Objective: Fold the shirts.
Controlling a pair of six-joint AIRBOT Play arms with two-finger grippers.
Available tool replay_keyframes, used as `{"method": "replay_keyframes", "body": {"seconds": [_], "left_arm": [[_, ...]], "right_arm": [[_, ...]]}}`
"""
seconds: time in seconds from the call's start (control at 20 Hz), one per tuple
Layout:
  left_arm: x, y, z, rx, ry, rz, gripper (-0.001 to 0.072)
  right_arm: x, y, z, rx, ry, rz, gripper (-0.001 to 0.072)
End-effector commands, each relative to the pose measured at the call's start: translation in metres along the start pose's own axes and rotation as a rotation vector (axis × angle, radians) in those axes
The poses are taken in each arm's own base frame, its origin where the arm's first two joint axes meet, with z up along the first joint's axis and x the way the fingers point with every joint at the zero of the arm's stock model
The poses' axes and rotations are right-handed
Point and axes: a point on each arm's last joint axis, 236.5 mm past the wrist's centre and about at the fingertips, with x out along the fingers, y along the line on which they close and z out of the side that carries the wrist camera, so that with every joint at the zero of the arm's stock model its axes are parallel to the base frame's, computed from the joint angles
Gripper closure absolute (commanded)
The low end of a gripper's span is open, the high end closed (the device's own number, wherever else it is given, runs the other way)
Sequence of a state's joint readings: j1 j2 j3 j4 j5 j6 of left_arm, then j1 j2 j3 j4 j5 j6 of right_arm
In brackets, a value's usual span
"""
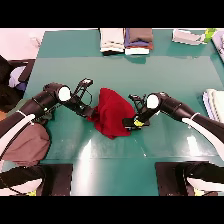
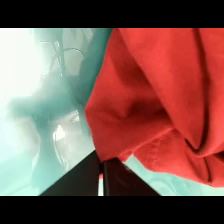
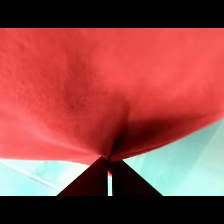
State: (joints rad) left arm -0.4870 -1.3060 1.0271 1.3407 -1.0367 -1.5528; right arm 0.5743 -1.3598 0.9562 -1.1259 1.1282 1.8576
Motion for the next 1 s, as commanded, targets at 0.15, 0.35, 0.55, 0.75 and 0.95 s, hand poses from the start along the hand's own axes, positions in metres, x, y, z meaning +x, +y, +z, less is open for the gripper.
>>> {"method": "replay_keyframes", "body": {"seconds": [0.15,0.35,0.55,0.75,0.95], "left_arm": [[-0.025,0.047,0.006,0.051,-0.010,0.196,0.0682],[-0.079,0.085,0.046,-0.075,-0.182,0.232,0.0682],[-0.126,0.102,0.080,-0.113,-0.332,0.253,0.0682],[-0.158,0.086,0.112,-0.112,-0.480,0.201,0.0682],[-0.183,0.072,0.135,-0.115,-0.580,0.152,0.0682]], "right_arm": [[-0.074,-0.043,0.032,-0.059,-0.190,-0.172,0.0696],[-0.196,-0.104,0.039,0.035,-0.402,-0.326,0.0696],[-0.298,-0.136,0.030,0.124,-0.661,-0.335,0.0697],[-0.359,-0.141,0.014,0.144,-0.832,-0.350,0.0697],[-0.382,-0.125,0.008,0.105,-0.912,-0.333,0.0697]]}}
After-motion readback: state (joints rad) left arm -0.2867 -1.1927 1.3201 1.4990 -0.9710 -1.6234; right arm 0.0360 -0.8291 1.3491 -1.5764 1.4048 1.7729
